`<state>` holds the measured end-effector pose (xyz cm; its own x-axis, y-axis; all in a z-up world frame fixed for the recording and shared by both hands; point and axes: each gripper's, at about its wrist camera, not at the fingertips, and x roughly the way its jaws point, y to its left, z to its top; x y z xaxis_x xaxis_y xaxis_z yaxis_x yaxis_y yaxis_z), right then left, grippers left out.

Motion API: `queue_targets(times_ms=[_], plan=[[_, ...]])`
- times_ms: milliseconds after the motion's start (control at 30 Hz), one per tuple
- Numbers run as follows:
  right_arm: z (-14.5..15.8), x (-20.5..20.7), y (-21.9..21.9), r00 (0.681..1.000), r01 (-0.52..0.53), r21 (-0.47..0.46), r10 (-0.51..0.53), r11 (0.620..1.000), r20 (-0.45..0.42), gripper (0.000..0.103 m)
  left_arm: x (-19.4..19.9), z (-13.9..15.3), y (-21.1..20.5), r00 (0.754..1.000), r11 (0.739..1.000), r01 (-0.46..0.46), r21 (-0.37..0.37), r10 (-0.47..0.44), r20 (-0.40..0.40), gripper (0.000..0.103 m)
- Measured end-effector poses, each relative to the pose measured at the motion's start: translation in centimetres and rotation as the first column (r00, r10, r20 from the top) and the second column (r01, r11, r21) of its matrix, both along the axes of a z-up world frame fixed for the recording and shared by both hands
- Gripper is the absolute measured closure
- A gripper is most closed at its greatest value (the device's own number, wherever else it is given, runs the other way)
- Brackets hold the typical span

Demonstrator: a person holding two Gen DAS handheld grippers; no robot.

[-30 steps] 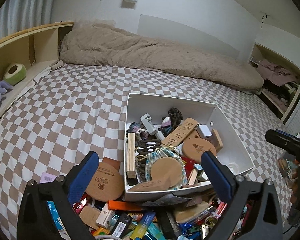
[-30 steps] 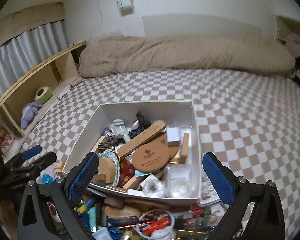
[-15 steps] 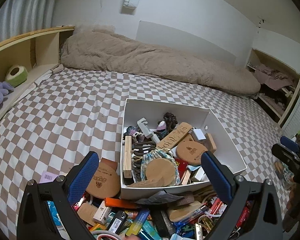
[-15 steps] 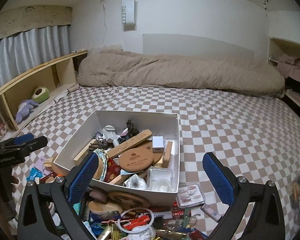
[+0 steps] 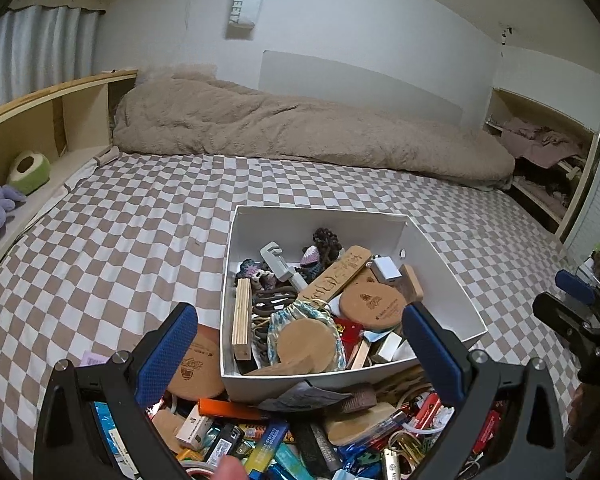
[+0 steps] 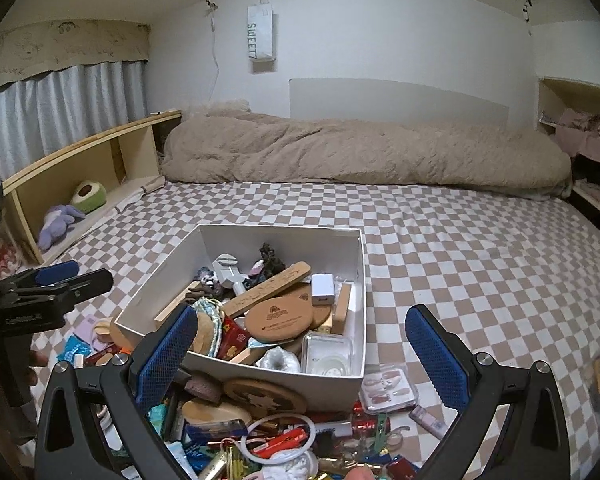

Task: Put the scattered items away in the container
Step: 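Raise both grippers up and away from the white box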

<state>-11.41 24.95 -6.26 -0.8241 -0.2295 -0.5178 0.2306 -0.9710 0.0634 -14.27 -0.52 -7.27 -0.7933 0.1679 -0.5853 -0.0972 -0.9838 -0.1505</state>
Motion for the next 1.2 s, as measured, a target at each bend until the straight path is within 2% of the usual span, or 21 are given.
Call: queue_targets(times_ms=[533, 767, 900, 1200], plan=[[-0.4, 1.4, 3.1, 0.999, 0.031, -0.072, -0.033, 0.997, -0.026, 0.0, 0.6, -0.2, -0.4, 1.0, 1.0, 0.008, 0.018, -0.008, 0.0, 0.0], [-1.7, 1.4, 5.0, 0.999, 0.054, -0.102, -0.053, 0.993, 0.013, 0.0, 0.9, -0.8, -1.4, 1.0, 0.999, -0.02, -0.028, 0.02, 0.004, 0.0], [-2.6, 1.1, 5.9, 0.997, 0.063, -0.126, -0.057, 0.99, 0.05, 0.0, 0.7, -1.9, -2.2, 0.998, 0.998, -0.044, -0.054, 0.046, 0.04, 0.0], [-5.4, 1.6, 7.0, 0.99, 0.081, -0.158, -0.061, 0.984, 0.131, 0.0, 2.0, -4.4, -4.1, 0.988, 0.992, -0.118, -0.038, 0.121, 0.095, 0.0]])
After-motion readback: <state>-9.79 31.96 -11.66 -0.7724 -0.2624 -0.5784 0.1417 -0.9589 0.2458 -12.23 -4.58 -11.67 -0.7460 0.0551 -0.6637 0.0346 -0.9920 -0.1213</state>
